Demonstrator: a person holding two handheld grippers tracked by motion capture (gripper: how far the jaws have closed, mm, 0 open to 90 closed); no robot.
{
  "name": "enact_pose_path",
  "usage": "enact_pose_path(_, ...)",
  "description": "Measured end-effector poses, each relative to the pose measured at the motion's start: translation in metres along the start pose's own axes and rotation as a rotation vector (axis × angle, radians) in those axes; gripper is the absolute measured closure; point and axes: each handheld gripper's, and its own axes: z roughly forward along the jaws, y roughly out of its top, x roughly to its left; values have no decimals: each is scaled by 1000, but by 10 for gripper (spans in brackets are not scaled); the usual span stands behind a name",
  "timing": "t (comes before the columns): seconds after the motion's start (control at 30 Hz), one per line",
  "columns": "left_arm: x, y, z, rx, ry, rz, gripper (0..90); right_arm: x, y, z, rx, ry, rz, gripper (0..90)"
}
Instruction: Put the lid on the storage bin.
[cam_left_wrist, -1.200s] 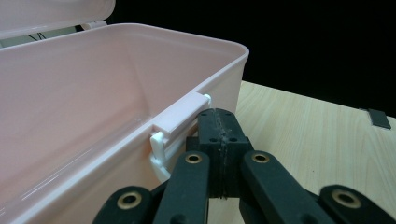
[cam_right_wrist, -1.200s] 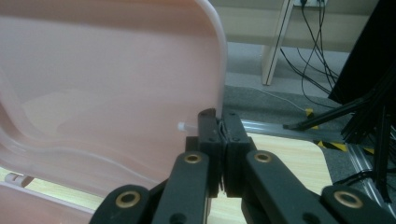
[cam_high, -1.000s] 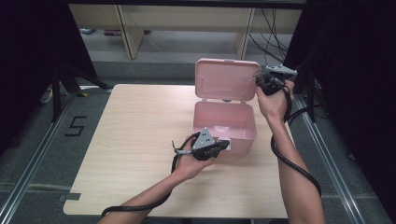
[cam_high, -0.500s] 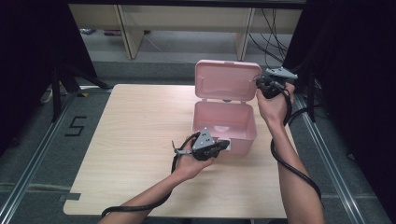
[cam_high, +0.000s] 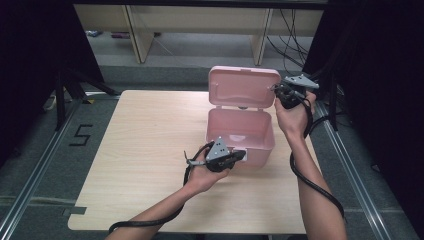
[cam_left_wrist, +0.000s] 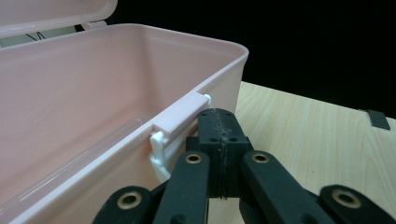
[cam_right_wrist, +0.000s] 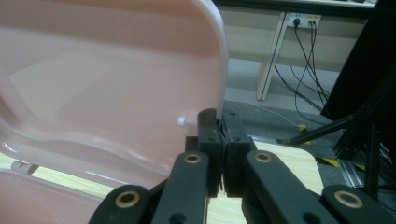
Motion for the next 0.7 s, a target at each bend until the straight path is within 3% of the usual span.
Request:
enact_pose_path(0.07,0,0,0,0,0,1,900,-1,-1,0,-12,-3,-30,897)
enact_pose_path(0.13,0,0,0,0,-1,1,900,0,-2,-2,-7,-2,-9,897)
enact_pose_path(0.33,0,0,0,-1,-2,-1,900,-1,-4,-3,-26,1,-47,896)
enact_pose_path(0.43,0,0,1,-1,-3,2,900,1,-5,-5,-23,2,-22,896)
enact_pose_path(0.7,0,0,2,-12,-10,-1,900,2,-9,-9,-38,-6,-32,896)
